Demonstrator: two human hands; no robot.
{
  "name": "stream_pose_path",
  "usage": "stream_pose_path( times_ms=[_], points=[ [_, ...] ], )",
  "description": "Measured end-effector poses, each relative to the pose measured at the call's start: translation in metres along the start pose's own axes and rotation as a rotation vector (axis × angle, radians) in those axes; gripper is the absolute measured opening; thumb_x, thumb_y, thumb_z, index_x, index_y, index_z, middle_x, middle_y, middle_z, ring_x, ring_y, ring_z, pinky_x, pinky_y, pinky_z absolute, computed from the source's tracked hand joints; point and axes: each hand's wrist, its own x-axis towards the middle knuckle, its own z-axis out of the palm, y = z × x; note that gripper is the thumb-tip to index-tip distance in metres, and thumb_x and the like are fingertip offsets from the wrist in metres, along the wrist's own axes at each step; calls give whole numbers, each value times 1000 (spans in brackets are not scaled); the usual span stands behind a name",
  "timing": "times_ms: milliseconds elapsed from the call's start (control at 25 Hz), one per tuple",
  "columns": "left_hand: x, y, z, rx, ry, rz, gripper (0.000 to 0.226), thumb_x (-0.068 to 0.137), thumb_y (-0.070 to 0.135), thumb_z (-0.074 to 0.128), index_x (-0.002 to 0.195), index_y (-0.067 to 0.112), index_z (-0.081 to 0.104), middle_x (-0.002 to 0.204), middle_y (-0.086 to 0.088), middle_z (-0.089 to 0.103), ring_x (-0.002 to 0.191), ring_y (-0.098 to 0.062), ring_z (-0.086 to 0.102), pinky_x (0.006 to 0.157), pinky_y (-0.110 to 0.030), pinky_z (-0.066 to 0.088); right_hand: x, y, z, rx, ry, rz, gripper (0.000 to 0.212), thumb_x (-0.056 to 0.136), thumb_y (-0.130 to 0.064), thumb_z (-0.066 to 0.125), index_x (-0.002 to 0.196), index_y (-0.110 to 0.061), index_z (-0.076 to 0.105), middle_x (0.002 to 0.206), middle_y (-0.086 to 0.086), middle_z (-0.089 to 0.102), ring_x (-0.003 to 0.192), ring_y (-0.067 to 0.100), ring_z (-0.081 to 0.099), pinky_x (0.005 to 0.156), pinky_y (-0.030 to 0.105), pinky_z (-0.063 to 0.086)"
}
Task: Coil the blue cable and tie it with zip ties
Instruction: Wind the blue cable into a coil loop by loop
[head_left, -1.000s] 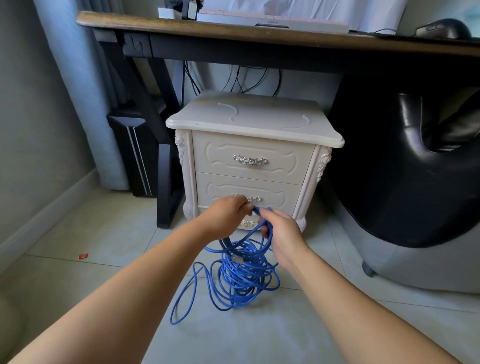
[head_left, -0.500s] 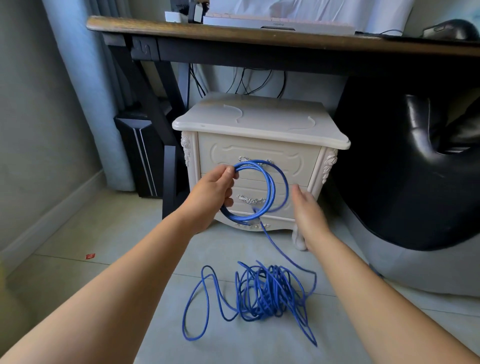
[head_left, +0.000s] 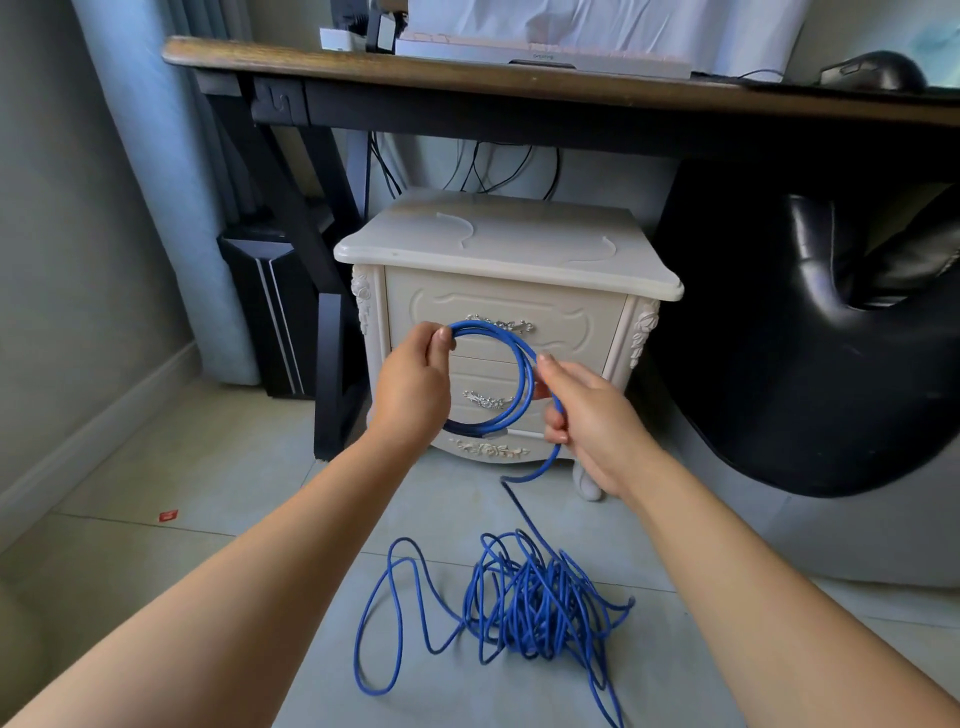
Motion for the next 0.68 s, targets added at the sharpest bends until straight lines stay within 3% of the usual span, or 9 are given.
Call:
stream_pose_path(
  times_ms=[160, 280, 360, 440, 520, 680],
  points=[
    [-9, 5, 15, -152, 77, -107, 28, 105, 32, 36, 95, 17, 58, 63, 1, 42, 62, -20, 41, 65, -34, 39, -3, 2, 3, -94, 4, -42, 6, 96, -17, 58, 93, -21, 61, 80, -3, 65, 59, 1, 50, 61, 22, 37],
    [-18, 10, 27, -367, -12, -260, 29, 105, 29, 37, 92, 15, 58, 62, 1, 38, 53, -15, 38, 64, -33, 39, -1, 1, -3, 101, 21, -25, 14, 101, -10, 47, 100, -15, 60, 69, -4, 66, 68, 10, 66, 75, 32, 52],
    [-17, 12, 23, -577, -179, -382, 28, 105, 25, 38, 90, 14, 58, 64, -1, 41, 48, -12, 43, 59, -29, 42, 0, -1, -8, 239, 18, -3, 18, 103, -8, 41, 102, -11, 59, 59, -2, 53, 52, 13, 62, 67, 35, 54],
    [-13, 12, 9, -689, -411, -454, 24, 103, 21, 40, 96, 12, 60, 66, -2, 49, 52, -13, 55, 56, -27, 50, 3, -1, -15, 192, 24, -27, 21, 103, -7, 39, 100, -12, 59, 61, 0, 41, 42, 9, 46, 57, 31, 55],
    [-9, 12, -1, -663, -575, -434, 22, 101, 19, 41, 103, 9, 60, 67, -3, 54, 57, -16, 60, 61, -29, 54, 6, -1, -21, 71, -18, -50, 22, 103, -7, 40, 98, -16, 60, 65, 1, 36, 43, 8, 34, 53, 27, 52],
    [-10, 17, -3, -462, -707, -296, 29, 101, 35, 49, 100, 9, 61, 61, 1, 41, 50, -13, 39, 56, -27, 48, 6, -4, -20, -275, -140, -91, 26, 101, -10, 45, 98, -28, 64, 64, -1, 39, 45, 10, 34, 54, 31, 39]
  ],
)
